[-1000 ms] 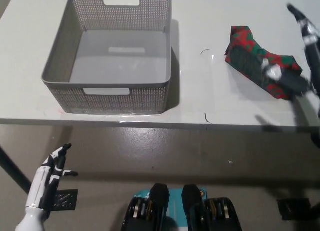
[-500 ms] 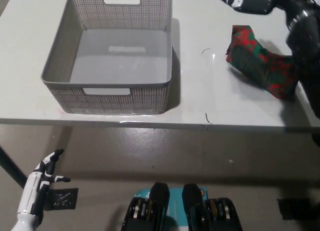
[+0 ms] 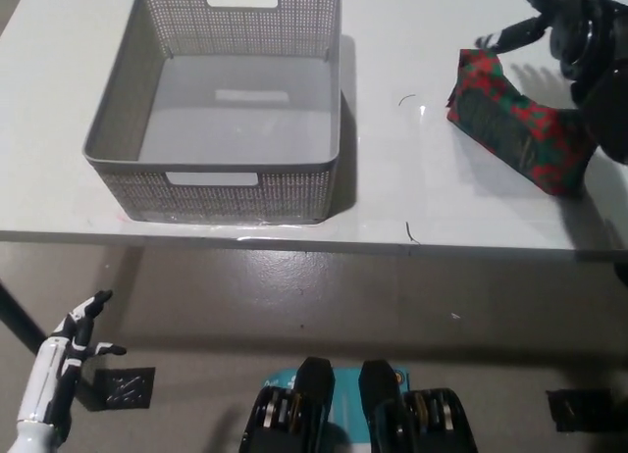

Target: Use the right hand to pick up a bag of coffee beans on the right hand side and place it into a container on the left hand side

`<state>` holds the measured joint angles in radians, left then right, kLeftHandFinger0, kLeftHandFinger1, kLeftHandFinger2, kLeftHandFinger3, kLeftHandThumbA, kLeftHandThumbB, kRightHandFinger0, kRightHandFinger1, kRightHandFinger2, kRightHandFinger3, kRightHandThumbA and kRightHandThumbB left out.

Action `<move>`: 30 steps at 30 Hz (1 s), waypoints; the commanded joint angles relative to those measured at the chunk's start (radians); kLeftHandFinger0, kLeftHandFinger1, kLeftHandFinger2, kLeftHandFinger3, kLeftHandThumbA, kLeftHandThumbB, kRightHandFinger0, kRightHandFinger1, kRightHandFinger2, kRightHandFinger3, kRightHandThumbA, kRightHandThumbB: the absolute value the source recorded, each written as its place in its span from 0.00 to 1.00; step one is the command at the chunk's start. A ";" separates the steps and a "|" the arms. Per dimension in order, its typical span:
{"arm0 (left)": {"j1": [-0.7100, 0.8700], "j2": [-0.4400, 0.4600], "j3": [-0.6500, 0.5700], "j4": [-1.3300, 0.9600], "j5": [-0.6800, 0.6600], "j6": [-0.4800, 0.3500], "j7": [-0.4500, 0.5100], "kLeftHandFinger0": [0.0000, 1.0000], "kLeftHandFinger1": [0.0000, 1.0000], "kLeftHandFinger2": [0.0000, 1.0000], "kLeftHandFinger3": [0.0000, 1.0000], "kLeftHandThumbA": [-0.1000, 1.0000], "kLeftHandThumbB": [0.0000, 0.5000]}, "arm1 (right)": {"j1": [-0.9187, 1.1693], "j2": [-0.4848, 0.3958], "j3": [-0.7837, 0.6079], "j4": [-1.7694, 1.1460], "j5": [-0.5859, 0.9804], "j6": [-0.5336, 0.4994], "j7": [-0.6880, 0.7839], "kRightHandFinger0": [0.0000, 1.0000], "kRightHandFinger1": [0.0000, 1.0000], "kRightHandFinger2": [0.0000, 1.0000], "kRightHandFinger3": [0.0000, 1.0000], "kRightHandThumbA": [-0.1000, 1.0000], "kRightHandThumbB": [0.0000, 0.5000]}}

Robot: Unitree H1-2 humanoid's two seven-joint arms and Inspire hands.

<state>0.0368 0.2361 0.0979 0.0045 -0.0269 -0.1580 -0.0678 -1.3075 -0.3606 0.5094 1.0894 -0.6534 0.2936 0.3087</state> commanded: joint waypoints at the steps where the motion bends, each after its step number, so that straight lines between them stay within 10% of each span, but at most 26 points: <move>1: -0.035 0.011 -0.011 -0.002 -0.024 -0.050 -0.033 0.62 1.00 1.00 1.00 0.96 1.00 | -0.052 -0.067 0.006 0.005 -0.005 0.008 0.061 1.00 1.00 1.00 1.00 0.81 1.00; 30: 0.014 0.047 0.055 -0.041 -0.029 -0.043 -0.033 0.69 1.00 1.00 1.00 0.98 1.00 | -0.047 0.002 -0.003 0.087 0.037 -0.017 0.079 1.00 1.00 1.00 1.00 0.87 1.00</move>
<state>0.0598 0.2643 0.1522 -0.0037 -0.0530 -0.1714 -0.0901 -1.2897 -0.3425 0.5262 1.1851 -0.6410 0.3050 0.3974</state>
